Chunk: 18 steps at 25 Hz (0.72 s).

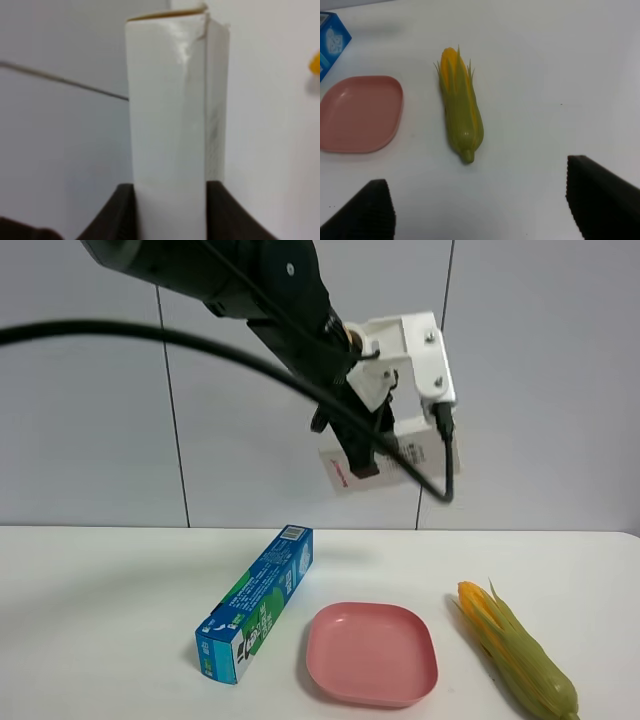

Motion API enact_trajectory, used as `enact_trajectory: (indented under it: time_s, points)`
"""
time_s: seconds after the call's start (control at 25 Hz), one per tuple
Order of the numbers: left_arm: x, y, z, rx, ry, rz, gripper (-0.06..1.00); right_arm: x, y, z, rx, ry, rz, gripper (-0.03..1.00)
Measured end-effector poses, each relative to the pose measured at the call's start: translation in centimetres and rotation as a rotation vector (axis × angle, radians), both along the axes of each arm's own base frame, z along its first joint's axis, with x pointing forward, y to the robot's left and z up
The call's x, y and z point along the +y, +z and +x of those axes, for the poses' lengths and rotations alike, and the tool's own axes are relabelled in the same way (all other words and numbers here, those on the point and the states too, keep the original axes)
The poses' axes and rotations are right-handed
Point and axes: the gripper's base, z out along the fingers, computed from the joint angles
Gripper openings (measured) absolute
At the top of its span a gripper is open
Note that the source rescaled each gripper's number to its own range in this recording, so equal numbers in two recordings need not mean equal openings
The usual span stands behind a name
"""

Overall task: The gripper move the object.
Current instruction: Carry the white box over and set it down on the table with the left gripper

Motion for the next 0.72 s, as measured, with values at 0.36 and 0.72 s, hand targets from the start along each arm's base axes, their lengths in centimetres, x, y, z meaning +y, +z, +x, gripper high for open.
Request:
enact_trajectory:
  time_s: [0.36, 0.72]
  points:
    - [7.3, 3.9, 0.9, 0.272, 0.489, -0.186, 0.01, 0.0, 0.0, 0.0, 0.000, 0.000, 0.000, 1.00]
    - [15.1, 3.4, 1.6, 0.527, 0.985, -0.183, 0.01, 0.0, 0.0, 0.0, 0.000, 0.000, 0.000, 1.00]
